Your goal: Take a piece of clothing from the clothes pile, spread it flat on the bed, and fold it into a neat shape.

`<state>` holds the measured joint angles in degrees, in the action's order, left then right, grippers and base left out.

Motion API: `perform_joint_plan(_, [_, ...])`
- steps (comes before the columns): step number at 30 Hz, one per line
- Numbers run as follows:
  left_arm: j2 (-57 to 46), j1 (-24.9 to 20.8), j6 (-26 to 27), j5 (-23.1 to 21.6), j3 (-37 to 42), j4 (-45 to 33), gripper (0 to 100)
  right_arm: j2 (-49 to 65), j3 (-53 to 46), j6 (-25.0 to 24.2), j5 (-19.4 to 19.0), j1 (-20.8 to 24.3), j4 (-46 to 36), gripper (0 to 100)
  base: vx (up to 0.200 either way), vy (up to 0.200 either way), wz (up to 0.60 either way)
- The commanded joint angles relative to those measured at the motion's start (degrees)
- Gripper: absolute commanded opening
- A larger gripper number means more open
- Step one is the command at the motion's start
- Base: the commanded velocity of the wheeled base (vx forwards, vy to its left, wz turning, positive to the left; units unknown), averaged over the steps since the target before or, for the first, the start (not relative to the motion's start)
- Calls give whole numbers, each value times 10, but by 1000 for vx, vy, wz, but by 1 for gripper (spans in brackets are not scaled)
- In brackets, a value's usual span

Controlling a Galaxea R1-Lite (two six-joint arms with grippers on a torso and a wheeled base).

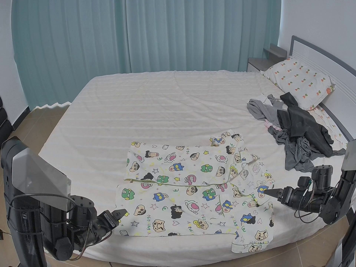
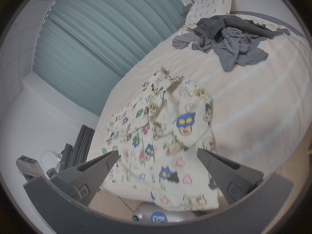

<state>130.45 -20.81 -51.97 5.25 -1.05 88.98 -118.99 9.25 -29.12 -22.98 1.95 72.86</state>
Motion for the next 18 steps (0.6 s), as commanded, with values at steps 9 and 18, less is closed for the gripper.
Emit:
perform_joint_plan(9, [104,11,165,-21,-62,10,100,-49,-53,43,-7,2,70,100,0,0,0])
perform_joint_plan(18, [148,6,213,-20,-121,10,100,-120,-79,45,-6,4,167,100,0,0,0])
